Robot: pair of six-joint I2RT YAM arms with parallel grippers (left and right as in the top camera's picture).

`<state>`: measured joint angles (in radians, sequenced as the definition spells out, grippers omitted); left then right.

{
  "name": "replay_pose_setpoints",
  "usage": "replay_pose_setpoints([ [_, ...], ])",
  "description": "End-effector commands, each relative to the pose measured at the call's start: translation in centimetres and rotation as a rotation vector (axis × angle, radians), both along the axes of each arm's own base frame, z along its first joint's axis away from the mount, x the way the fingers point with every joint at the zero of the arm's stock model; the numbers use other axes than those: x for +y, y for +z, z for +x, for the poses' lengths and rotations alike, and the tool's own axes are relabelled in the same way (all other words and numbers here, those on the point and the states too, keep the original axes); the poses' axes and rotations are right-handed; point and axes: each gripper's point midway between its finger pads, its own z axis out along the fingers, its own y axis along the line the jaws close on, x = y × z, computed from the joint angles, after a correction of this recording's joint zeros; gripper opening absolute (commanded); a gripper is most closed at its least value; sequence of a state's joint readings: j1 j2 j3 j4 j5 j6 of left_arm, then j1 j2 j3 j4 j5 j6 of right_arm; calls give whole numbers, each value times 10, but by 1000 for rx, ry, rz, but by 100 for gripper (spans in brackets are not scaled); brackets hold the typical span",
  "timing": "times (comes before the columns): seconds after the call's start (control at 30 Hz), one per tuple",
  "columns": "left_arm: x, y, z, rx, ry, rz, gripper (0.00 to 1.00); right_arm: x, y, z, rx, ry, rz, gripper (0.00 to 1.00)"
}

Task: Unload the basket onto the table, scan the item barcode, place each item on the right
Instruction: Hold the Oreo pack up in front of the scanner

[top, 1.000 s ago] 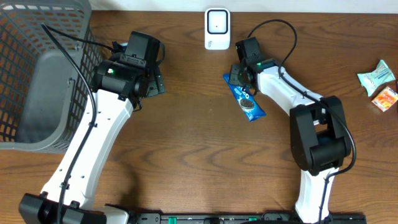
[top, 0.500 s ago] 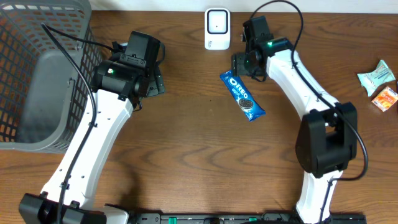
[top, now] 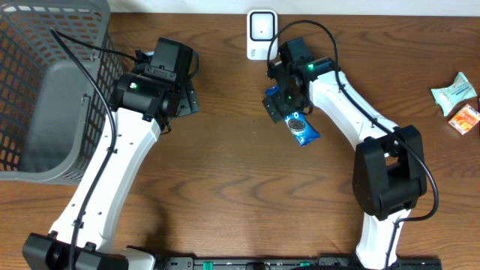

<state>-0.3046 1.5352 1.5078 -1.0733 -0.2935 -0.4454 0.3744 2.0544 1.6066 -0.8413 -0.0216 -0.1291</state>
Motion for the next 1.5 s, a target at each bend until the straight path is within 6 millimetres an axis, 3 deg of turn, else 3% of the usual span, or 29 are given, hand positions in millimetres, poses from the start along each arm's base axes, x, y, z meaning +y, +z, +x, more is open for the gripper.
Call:
replay_pose_setpoints([
  [0.0,2,0,0,-1,12,3,98,-8,-8,1,-16,10,-25,98],
  [0.23,2,0,0,0,12,3,98,-5,-34,-4,-36,20,-15,71],
  [0.47,2,0,0,-1,12,3,98,-14,-54,-8,-62,9,-56,68],
  [0.53,2,0,0,0,12,3,98,-16,-59,-9,-67,6,-63,60],
  [0.67,2,0,0,-1,12,3,98,-18,-67,-12,-74,4,-63,23],
  [0.77,2,0,0,-1,12,3,98,-14,-69,-12,-76,3,-42,3],
  [0.83,2,0,0,0,12,3,98,-13,-67,-8,-87,-48,-20,1],
  [1.03,2,0,0,-1,12,3,98,-2,-40,18,-150,-199,69,1],
  [1.17,2,0,0,-1,12,3,98,10,6,48,-242,-272,157,1],
  [1.47,2,0,0,-1,12,3,98,35,91,86,-405,-240,301,1],
])
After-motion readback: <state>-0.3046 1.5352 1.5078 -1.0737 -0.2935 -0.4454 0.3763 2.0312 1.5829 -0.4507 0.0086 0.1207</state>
